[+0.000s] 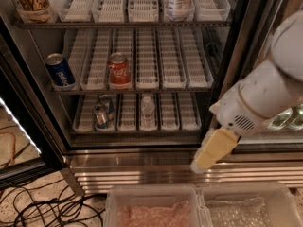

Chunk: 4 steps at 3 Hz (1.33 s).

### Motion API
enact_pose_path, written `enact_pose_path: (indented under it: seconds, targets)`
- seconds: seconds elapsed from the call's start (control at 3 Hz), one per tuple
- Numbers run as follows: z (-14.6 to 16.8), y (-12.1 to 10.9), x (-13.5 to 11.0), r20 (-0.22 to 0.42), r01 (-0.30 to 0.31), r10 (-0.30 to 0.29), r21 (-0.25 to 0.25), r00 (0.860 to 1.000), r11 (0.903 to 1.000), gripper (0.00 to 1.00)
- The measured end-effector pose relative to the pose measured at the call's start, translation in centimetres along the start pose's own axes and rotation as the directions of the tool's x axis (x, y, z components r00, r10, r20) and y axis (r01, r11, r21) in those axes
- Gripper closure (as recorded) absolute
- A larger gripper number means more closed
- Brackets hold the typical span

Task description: Pick redbull can from bottom shelf of fridge

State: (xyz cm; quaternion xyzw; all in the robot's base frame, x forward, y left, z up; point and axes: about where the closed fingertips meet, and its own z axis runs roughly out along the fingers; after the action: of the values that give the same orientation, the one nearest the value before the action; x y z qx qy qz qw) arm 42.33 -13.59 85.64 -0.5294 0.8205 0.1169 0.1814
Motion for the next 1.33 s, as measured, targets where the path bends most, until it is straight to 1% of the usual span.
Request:
enact_pose_path:
  seconds: [0.33, 0.67, 1.0, 1.33]
  targets:
    - [6.2, 1.7, -1.4, 0.053, -0.11, 0.113, -0.048, 0.992, 0.9927, 0.0]
    - [11.8, 3.8, -2.7, 0.042, -0.212, 0.221, -0.155, 0.974, 0.965, 0.0]
    - [11.8, 3.8, -2.7, 0.042, -0.212, 0.221, -0.155, 0.974, 0.965, 0.0]
    - [13.9, 4.1, -3.2, 0.09, -0.239, 0.26, -0.194, 0.961, 0.9514, 0.0]
